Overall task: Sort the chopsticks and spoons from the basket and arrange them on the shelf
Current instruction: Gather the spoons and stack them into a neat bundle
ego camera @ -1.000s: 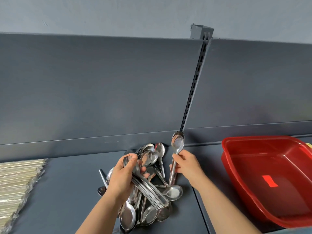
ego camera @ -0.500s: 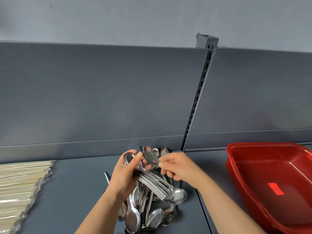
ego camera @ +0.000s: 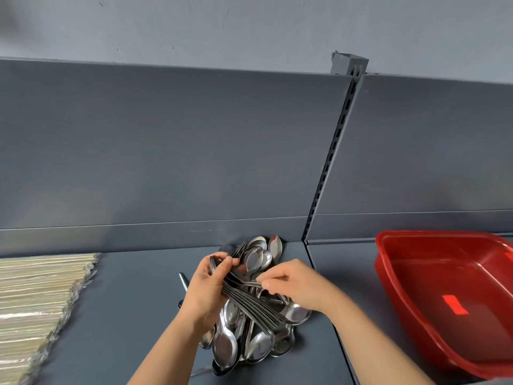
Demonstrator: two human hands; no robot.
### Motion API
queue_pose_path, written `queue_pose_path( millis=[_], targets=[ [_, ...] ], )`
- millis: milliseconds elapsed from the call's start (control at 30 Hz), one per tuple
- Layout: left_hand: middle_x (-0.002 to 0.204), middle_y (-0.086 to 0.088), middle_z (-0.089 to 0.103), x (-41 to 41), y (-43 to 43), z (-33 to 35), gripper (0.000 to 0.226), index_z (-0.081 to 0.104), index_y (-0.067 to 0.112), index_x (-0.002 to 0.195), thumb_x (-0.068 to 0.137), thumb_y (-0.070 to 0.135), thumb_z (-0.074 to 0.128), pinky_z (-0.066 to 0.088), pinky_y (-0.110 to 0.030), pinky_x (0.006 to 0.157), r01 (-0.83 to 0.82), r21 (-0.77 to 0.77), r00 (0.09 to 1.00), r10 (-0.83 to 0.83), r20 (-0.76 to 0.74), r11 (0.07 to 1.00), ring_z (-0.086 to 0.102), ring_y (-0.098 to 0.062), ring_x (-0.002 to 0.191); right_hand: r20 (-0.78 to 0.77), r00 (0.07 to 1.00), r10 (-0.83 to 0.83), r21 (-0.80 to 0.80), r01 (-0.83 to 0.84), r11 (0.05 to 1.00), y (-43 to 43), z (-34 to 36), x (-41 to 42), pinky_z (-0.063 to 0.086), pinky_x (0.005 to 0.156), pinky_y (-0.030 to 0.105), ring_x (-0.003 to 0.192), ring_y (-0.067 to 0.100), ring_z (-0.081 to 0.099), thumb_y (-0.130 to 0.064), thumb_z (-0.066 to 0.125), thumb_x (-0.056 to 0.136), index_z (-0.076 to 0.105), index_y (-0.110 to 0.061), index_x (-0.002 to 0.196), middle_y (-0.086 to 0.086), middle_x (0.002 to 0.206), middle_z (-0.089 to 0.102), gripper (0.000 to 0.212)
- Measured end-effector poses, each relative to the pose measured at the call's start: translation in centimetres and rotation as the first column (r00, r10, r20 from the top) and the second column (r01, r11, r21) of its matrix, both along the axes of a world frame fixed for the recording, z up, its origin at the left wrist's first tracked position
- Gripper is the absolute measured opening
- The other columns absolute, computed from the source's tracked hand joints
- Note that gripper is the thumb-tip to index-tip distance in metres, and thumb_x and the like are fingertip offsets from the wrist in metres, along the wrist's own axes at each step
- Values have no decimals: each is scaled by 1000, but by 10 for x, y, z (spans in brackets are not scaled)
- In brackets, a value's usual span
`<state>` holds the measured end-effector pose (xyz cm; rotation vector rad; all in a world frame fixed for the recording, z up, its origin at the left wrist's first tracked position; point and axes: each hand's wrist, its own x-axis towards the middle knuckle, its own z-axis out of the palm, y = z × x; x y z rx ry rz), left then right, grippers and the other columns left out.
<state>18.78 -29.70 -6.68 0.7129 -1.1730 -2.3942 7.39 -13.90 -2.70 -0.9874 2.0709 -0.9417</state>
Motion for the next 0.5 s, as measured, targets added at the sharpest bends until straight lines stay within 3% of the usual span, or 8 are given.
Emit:
queue_pose_path(
  millis=[67,167,233,333,433,500],
  targets=[
    [87,-9,66,0,0,1,16,53,13,112,95,13,53,57,-40,68,-31,36,999,32,-19,999,70,-27,82,104,992,-71,-15,73,997,5,-2,2,54,74,21,80,5,69,-24,61,91,74,-22,105,3,94,75,19],
    [80,-7,58,-3,6,3,18,54,16,110,93,20,58,56,-39,68,-78,120,993,87,-76,990,61,-21,75,102,993,-60,-48,65,997,6,-6,12,51,83,15,88,-5,67,-24,61,93,72,-25,115,-16,100,73,25],
    [75,-6,60,-4,10,7,26,54,18,108,84,22,66,57,-36,66,-72,132,991,85,-99,989,60,-21,71,85,995,-50,-71,56,996,4,-8,20,46,72,10,76,-9,63,-26,61,93,70,-25,118,-18,91,71,26],
    [70,-7,62,-4,13,9,32,52,18,111,83,13,67,57,-32,63,-48,92,992,58,-109,995,63,-19,65,83,993,-79,-77,86,993,8,-7,19,41,68,7,74,-12,60,-34,61,92,75,-27,108,-14,90,74,22],
    [79,-8,62,1,8,4,20,55,16,112,94,8,57,57,-33,62,-65,91,995,72,-73,994,66,-20,69,26,935,-354,-118,355,927,26,-10,0,45,60,16,64,-1,59,-31,61,91,75,-24,92,-13,75,70,15],
    [83,-9,63,7,5,1,20,57,16,113,95,7,54,56,-34,60,-59,96,997,64,-48,994,67,-24,72,-114,855,-505,-96,497,863,45,-17,-11,48,66,24,68,10,61,-30,68,86,71,-20,83,-9,75,67,10]
  ],
)
